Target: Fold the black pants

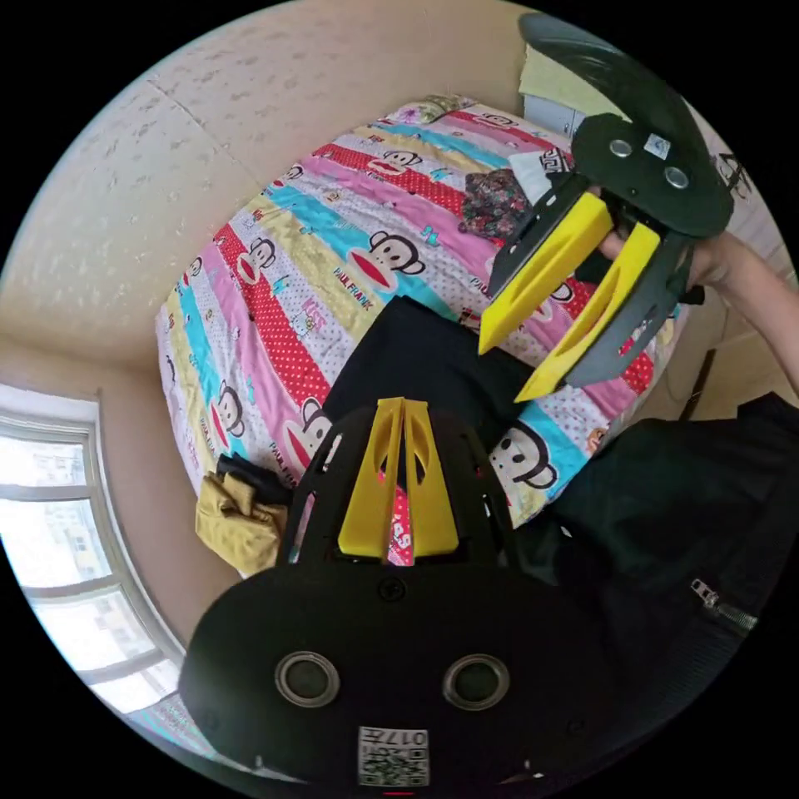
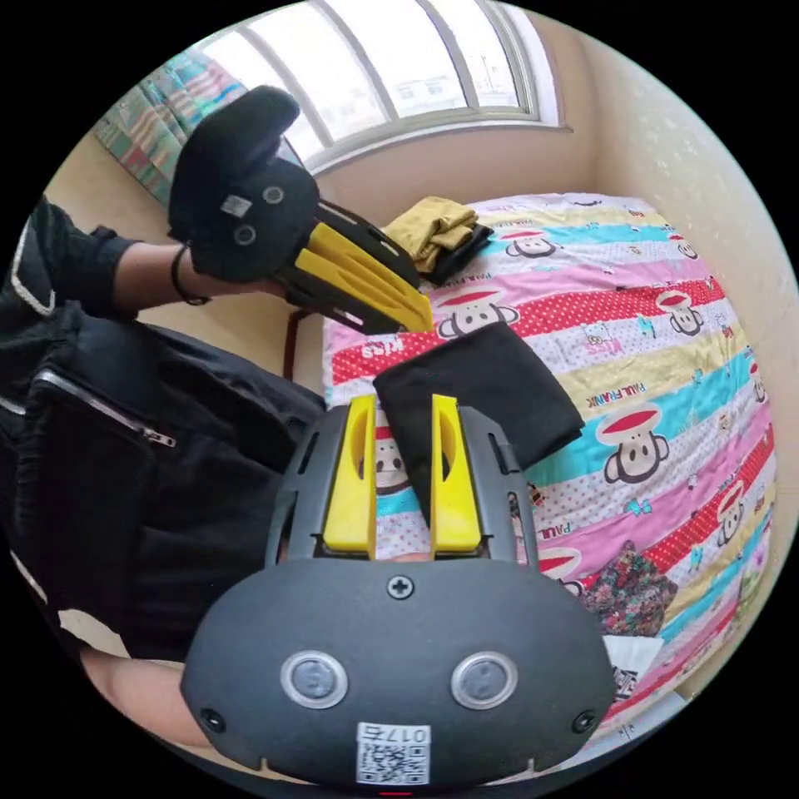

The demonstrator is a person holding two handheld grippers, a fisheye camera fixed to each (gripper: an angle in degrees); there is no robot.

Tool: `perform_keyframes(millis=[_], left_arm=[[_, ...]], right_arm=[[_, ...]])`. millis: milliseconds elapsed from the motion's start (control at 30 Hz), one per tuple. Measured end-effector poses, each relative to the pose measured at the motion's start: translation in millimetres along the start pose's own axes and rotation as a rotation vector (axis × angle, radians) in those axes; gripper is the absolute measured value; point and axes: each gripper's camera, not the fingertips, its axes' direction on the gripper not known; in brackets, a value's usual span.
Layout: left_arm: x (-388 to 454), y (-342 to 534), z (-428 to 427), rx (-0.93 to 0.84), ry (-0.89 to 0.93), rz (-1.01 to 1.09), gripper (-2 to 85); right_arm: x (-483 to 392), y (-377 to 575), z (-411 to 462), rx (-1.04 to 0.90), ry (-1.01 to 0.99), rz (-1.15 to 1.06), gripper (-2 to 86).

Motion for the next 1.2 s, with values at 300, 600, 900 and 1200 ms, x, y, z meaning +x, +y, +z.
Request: perform_keyframes(millis=[300,600,900,1200], left_arm=[[-44,68,277,-0.074,0.253,-0.099,-0.6],[-53,200,409,0.044,0.261,-0.26,-0.9],[-128,213,400,-0.176,0.403,-0.128,-0.7],[-175,233,372,-0.075,0.548,-0.203,-0.7]], right_arm=[[25,20,220,-0.523,0.179,0.078,1.7],[-29,118,269,-0.398,0.533,0.177,0.6],[36,298,142,0.185,-0.331,1.217,4.8],[-45,501,129,0.551,-0.611,1.648,12.0]])
